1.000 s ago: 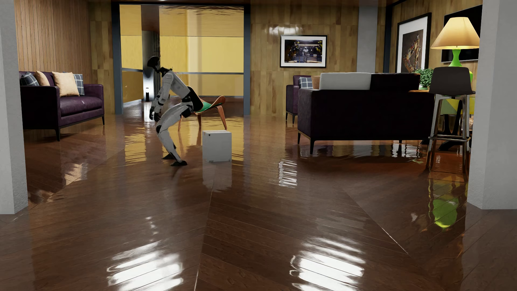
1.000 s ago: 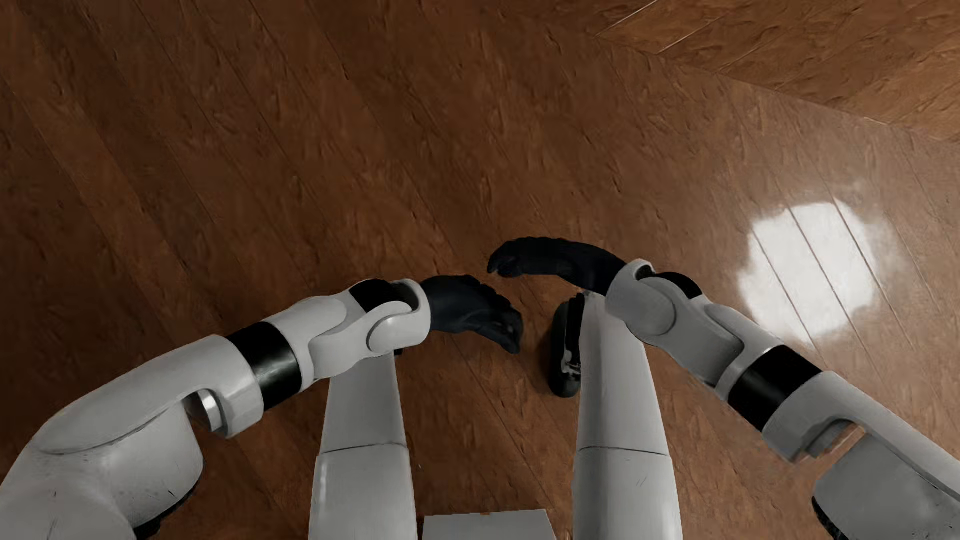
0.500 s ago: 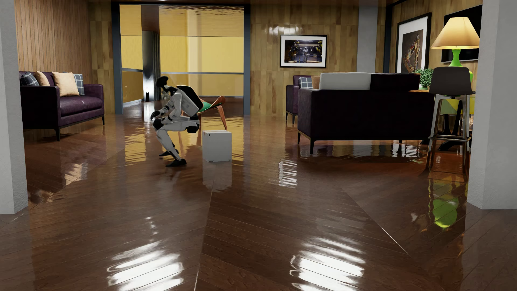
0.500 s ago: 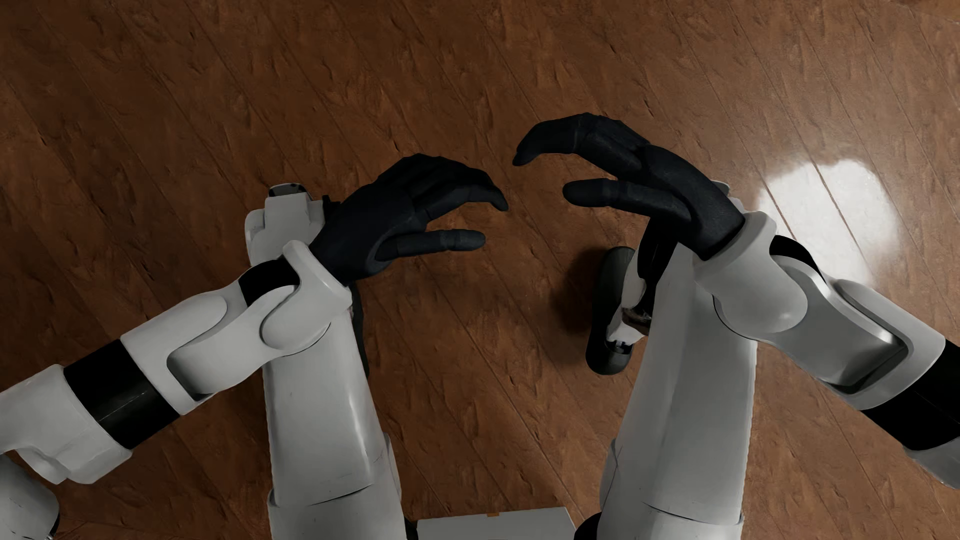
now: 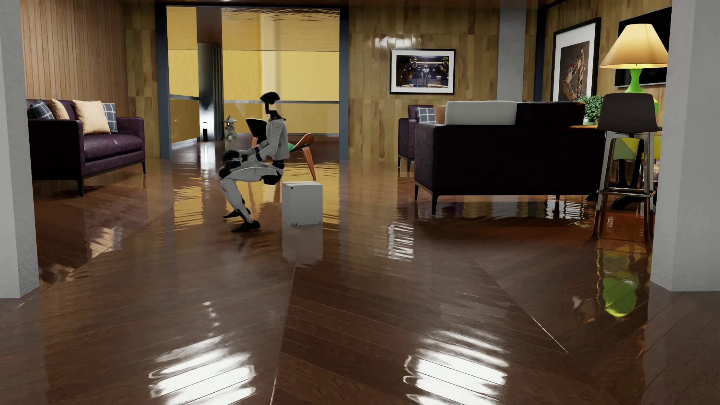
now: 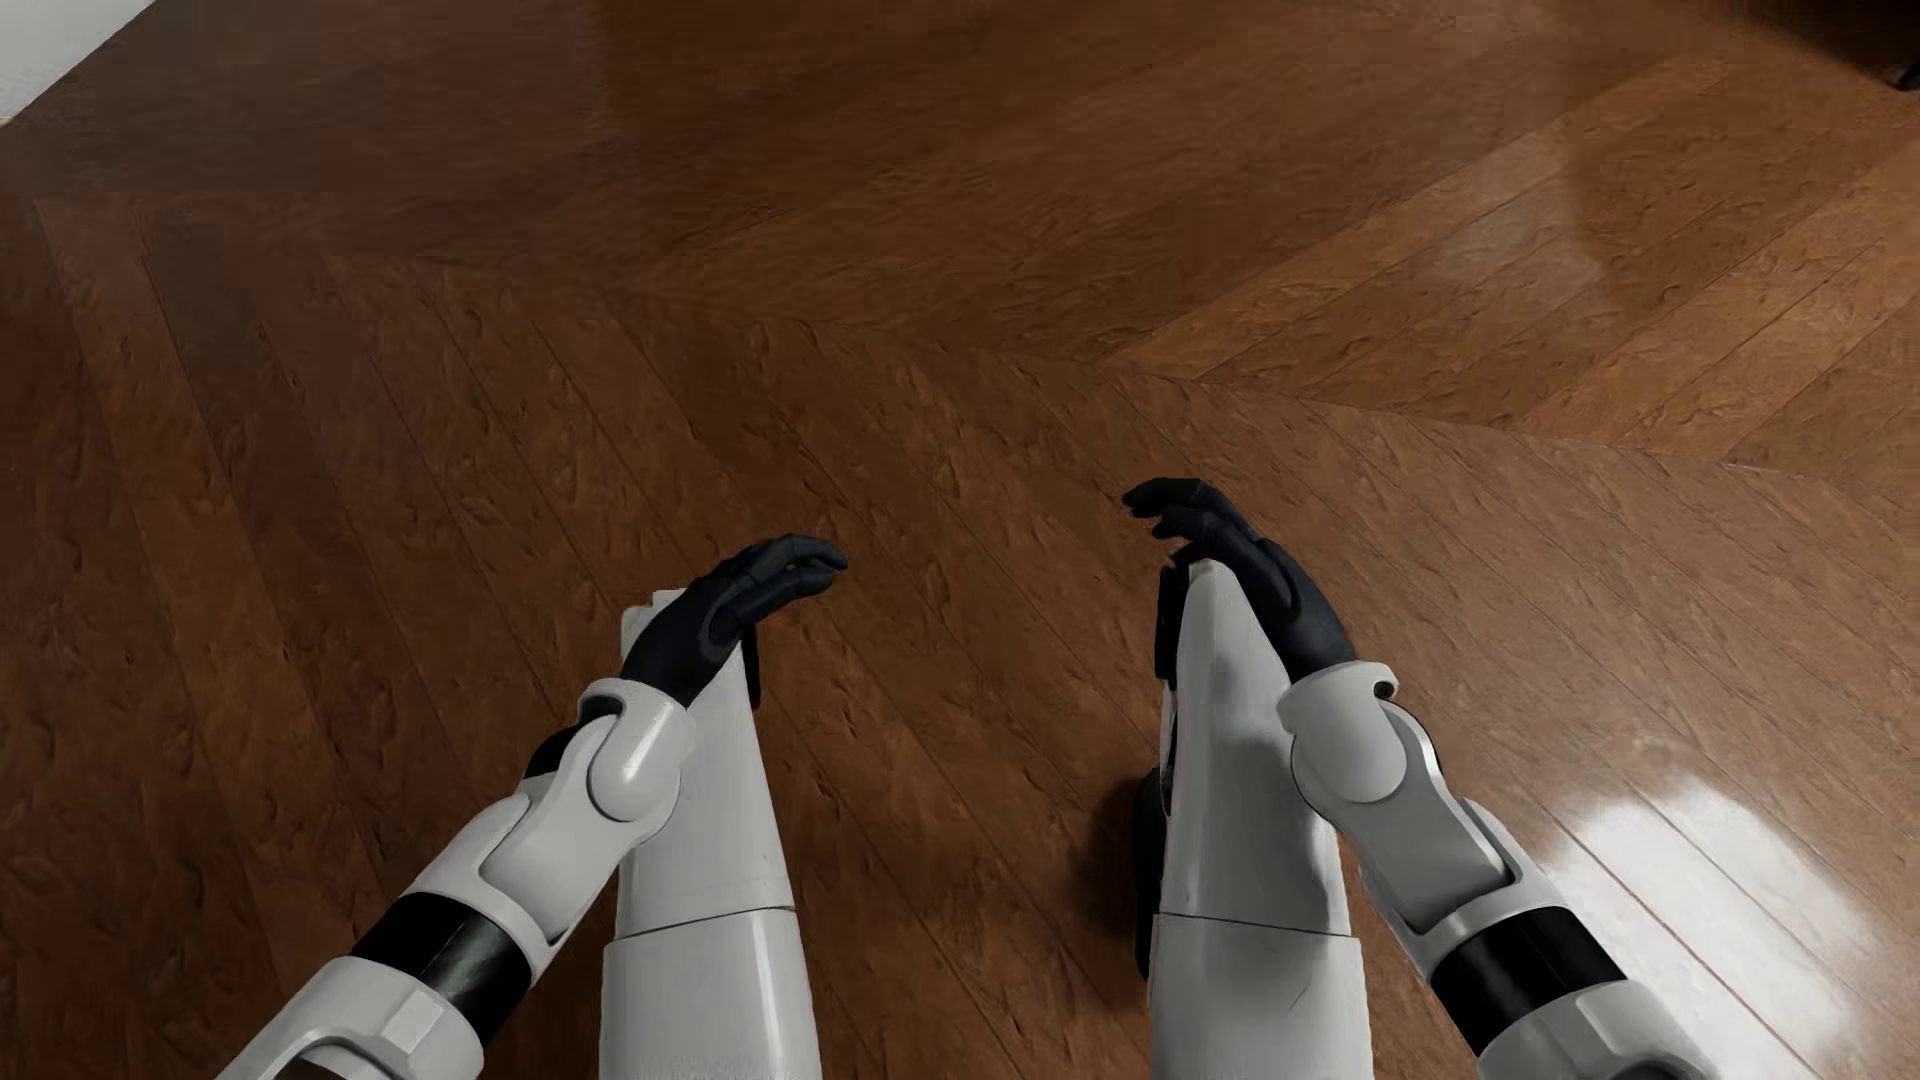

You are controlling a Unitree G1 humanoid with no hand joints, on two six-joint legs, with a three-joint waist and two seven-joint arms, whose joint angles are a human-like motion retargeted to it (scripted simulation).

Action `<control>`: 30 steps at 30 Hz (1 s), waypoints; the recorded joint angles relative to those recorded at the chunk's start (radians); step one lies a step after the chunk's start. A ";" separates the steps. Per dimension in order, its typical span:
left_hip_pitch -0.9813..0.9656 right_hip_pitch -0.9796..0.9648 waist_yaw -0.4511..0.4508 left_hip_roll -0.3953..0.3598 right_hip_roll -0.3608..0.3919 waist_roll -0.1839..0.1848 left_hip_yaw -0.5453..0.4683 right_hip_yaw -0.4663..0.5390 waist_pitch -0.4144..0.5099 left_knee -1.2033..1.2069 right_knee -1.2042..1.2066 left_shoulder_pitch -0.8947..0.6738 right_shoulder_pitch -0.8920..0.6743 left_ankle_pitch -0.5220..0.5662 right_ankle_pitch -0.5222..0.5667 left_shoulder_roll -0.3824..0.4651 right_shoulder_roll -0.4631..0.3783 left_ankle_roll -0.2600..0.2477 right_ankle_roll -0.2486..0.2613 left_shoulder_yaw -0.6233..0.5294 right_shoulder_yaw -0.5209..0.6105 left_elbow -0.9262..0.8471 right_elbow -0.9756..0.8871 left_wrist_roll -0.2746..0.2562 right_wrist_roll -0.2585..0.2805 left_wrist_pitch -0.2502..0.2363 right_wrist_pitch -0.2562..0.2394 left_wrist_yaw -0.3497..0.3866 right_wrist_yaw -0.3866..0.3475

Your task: Sit on box

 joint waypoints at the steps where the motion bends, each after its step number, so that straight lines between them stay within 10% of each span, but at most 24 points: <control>1: 0.015 0.011 -0.001 0.000 0.005 -0.003 0.003 -0.001 -0.013 -0.003 0.000 0.016 0.007 0.002 0.002 -0.007 0.000 0.002 -0.007 0.014 0.003 0.028 0.028 -0.019 0.015 0.010 0.003 0.018 -0.017; 5: 0.051 0.040 0.002 -0.013 0.013 -0.008 0.009 -0.005 -0.055 -0.009 -0.002 0.109 0.083 0.013 0.008 -0.051 0.021 0.017 -0.024 0.121 -0.066 0.203 0.224 -0.163 0.115 0.101 0.065 0.026 -0.076; 8: 0.068 0.057 0.003 -0.018 0.016 -0.012 0.013 -0.014 -0.070 -0.014 -0.008 0.179 0.128 0.021 0.017 -0.052 0.019 0.027 -0.035 0.166 -0.090 0.425 0.488 -0.216 0.120 0.176 0.154 -0.118 0.064; 13: 0.087 0.081 -0.002 -0.004 0.026 -0.017 0.020 -0.025 -0.086 -0.016 -0.016 0.297 0.225 0.020 0.020 -0.072 0.074 0.028 -0.040 0.176 -0.081 0.687 0.816 0.002 -0.096 0.158 0.171 -0.380 0.264; 19: 0.088 0.099 -0.005 0.004 0.035 -0.017 0.018 -0.027 -0.098 -0.011 -0.022 0.436 0.377 0.020 0.023 -0.121 0.125 0.030 -0.036 0.274 -0.134 0.617 0.775 -0.065 -0.115 0.155 0.159 -0.358 0.317; 30: 0.103 0.129 0.003 -0.001 0.050 -0.026 0.012 -0.030 -0.078 -0.010 -0.030 0.328 0.287 0.018 0.027 -0.101 0.122 0.035 -0.044 0.194 -0.055 0.579 0.705 -0.029 -0.100 0.135 0.144 -0.312 0.281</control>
